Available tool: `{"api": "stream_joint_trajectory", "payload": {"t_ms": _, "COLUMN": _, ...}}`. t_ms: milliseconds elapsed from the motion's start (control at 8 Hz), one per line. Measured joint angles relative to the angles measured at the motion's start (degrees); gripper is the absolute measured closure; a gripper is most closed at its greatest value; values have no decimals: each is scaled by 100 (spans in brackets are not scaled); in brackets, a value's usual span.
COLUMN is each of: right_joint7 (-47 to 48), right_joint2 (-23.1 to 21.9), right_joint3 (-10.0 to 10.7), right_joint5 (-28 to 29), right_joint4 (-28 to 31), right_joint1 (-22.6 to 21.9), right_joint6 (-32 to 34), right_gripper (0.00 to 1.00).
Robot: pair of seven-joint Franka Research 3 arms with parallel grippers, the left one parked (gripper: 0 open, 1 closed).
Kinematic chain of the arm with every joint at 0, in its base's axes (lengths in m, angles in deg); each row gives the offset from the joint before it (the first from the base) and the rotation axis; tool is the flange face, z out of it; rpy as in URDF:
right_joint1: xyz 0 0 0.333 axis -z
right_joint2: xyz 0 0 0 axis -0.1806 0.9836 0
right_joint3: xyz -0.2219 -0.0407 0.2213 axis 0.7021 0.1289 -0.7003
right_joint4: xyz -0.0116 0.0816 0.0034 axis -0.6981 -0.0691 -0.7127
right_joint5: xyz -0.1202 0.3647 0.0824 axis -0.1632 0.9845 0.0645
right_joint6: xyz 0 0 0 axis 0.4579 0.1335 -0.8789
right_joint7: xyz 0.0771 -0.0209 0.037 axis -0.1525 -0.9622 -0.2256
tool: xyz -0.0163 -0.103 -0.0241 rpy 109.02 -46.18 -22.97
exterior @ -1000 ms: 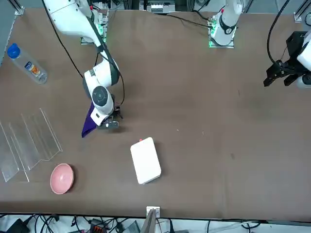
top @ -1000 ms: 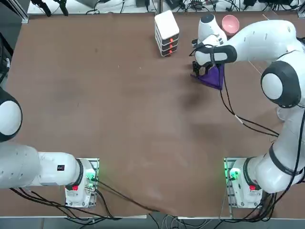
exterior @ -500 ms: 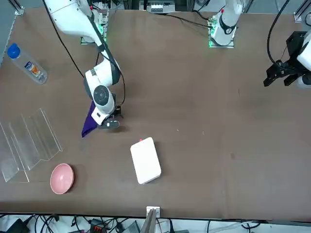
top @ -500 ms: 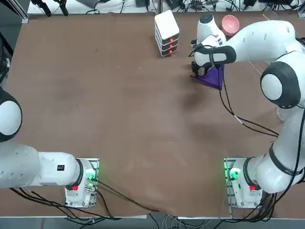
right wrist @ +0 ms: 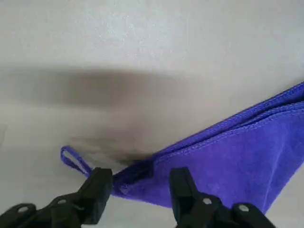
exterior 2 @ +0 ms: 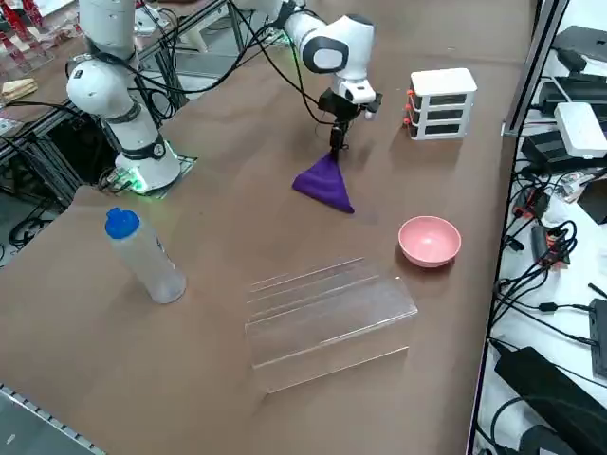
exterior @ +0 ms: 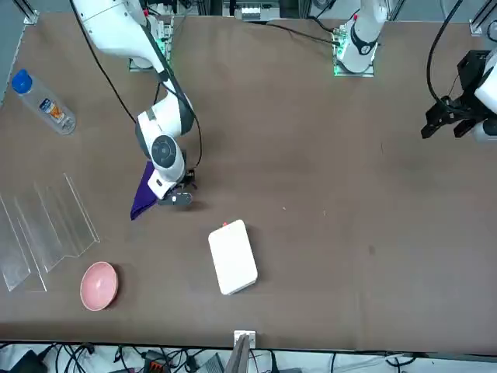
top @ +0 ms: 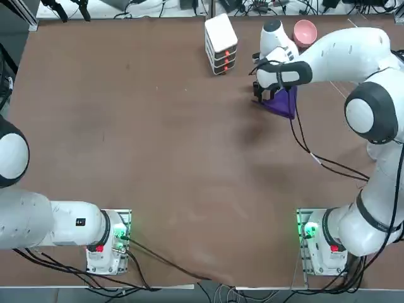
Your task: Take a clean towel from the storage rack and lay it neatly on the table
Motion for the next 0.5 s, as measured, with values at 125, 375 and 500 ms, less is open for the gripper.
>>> {"api": "stream_joint_trajectory", "payload": {"t_ms": 125, "right_joint7": 0, "right_joint2": 40, "right_joint3": 1, "right_joint5": -4, "right_joint4": 4, "right_joint1": 0, "right_joint6": 22, "right_gripper": 26}}
{"api": "stream_joint_trajectory", "payload": {"t_ms": 375, "right_joint7": 3, "right_joint2": 101, "right_joint3": 1, "right_joint5": -11, "right_joint4": 4, "right_joint1": -3, "right_joint6": 32, "right_gripper": 26}}
{"api": "stream_joint_trajectory", "payload": {"t_ms": 500, "right_joint7": 5, "right_joint2": 120, "right_joint3": 1, "right_joint5": -12, "right_joint4": 4, "right_joint1": -11, "right_joint6": 32, "right_gripper": 27}}
